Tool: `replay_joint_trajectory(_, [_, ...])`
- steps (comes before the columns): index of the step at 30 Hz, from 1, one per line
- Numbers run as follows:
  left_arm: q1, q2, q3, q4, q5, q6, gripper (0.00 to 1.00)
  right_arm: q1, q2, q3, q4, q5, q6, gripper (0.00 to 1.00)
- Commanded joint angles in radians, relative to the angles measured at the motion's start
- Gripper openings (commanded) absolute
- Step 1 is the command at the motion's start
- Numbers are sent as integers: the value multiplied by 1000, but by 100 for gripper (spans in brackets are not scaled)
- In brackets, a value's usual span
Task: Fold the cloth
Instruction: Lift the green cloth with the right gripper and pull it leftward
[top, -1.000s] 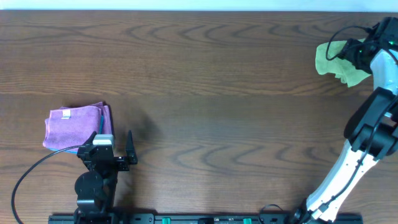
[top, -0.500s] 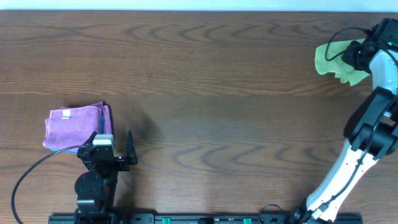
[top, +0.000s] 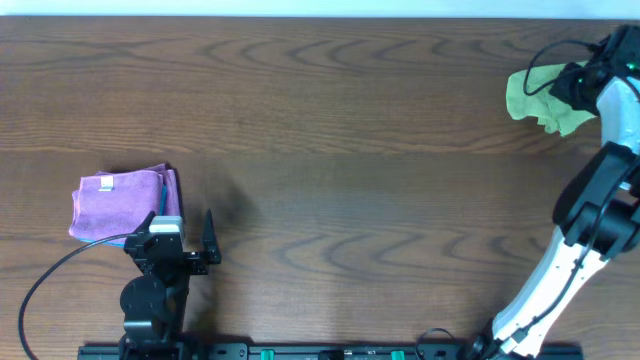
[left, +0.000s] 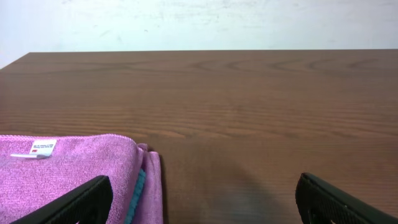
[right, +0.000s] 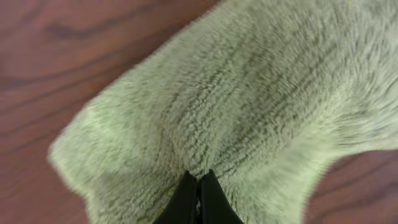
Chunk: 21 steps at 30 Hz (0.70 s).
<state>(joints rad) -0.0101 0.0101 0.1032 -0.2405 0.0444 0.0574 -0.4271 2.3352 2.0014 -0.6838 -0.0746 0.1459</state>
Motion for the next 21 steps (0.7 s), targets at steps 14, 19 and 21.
replay_joint_trajectory(14, [4,-6,-29,-8,-11,18,95,138,-194,9,-182,41,-54,1])
replay_joint_trajectory(19, [4,-6,-29,-8,-11,18,95,135,-194,9,-184,150,-81,13])
replay_joint_trajectory(21, [4,-6,-29,-8,-11,18,95,131,-194,9,-183,164,-84,14])
